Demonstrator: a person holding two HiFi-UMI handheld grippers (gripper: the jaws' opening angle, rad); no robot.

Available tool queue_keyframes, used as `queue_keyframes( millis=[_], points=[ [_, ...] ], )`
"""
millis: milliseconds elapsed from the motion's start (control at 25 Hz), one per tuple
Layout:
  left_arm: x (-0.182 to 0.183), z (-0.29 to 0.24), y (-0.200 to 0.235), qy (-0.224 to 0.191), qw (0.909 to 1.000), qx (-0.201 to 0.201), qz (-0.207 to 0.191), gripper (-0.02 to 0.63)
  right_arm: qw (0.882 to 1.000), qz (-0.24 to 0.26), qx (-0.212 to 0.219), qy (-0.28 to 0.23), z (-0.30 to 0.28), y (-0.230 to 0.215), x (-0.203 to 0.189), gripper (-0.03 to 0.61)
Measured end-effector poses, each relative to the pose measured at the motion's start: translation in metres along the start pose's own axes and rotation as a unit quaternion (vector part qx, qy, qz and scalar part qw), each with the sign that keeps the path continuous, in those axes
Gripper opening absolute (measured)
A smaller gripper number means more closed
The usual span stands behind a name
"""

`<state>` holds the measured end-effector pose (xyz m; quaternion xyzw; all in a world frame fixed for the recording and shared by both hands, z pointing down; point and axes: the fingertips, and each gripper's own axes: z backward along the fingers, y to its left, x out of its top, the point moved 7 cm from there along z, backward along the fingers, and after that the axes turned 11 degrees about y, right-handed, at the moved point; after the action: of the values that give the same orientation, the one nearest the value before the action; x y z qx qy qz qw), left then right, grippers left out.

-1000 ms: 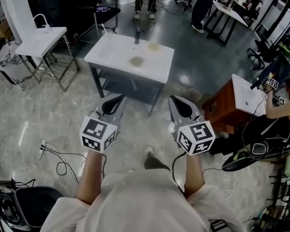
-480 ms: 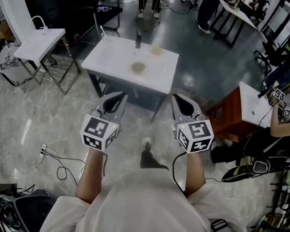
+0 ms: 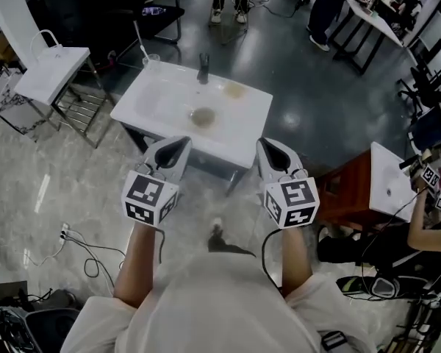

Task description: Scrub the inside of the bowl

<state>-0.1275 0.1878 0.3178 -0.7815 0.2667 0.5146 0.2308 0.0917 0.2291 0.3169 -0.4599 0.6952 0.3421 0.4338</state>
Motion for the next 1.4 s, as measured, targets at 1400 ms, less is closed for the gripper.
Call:
queue_keyframes(
  millis=[1400],
  points=[
    [0.045, -0.283, 0.082, 0.116, 0.9887, -0.045, -0.083, 0.082, 0.997, -0.052, 0.021, 0.057, -0.177, -0.187, 0.005, 0.006]
  ],
)
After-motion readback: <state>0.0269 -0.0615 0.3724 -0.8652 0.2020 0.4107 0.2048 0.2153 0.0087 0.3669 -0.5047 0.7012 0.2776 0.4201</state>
